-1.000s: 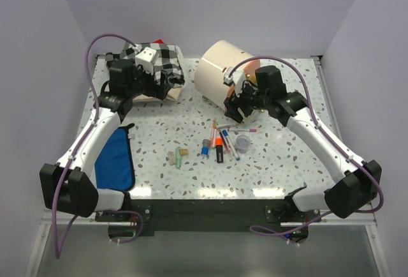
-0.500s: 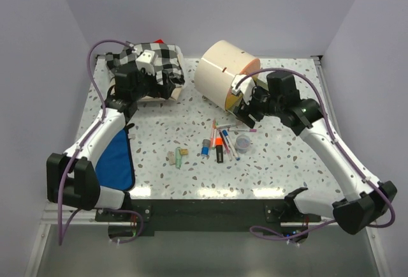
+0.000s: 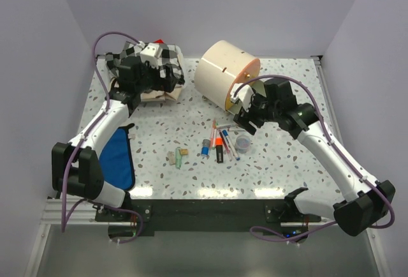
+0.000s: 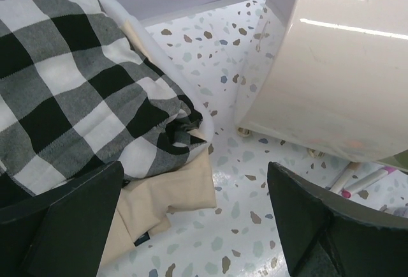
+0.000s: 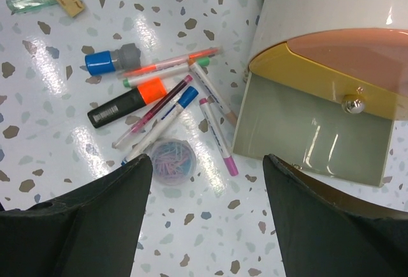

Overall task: Sort the stationery into containers
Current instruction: Pick up the stationery from the center of the board.

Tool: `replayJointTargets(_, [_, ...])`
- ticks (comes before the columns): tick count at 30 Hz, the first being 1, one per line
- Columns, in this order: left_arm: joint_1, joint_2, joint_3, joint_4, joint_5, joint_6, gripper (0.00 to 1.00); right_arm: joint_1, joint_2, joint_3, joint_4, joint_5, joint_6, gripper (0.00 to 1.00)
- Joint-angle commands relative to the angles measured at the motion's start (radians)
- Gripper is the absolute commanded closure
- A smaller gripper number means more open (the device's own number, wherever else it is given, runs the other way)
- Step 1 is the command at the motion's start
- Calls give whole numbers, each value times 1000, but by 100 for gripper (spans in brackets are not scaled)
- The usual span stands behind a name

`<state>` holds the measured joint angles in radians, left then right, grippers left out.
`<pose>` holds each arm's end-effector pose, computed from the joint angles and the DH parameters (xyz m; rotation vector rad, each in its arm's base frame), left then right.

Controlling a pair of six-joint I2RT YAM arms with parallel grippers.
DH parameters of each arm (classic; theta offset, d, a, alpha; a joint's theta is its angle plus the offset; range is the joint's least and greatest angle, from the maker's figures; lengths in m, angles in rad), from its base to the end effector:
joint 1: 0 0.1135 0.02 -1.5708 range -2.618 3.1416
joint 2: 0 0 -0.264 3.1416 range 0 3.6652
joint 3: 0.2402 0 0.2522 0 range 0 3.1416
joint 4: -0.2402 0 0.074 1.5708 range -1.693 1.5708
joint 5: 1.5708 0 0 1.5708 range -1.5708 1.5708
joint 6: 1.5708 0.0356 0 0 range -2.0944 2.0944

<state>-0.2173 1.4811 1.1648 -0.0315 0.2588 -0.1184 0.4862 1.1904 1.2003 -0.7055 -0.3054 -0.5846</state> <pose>0.3396 -0.0843 0.3203 0.2709 1.9160 -0.4730 0.2153 0.1259 0.3519 -1.2807 1.8432 0.2926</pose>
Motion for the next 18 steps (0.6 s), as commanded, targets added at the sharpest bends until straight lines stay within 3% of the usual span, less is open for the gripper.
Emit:
replayJointTargets(1, [-4,28,68,33,13,36,0,3,9,25,32,-3,6,26])
replayJointTargets(18, [-5,116,160,93,19,13,0,3,35,41,32,8,3,25])
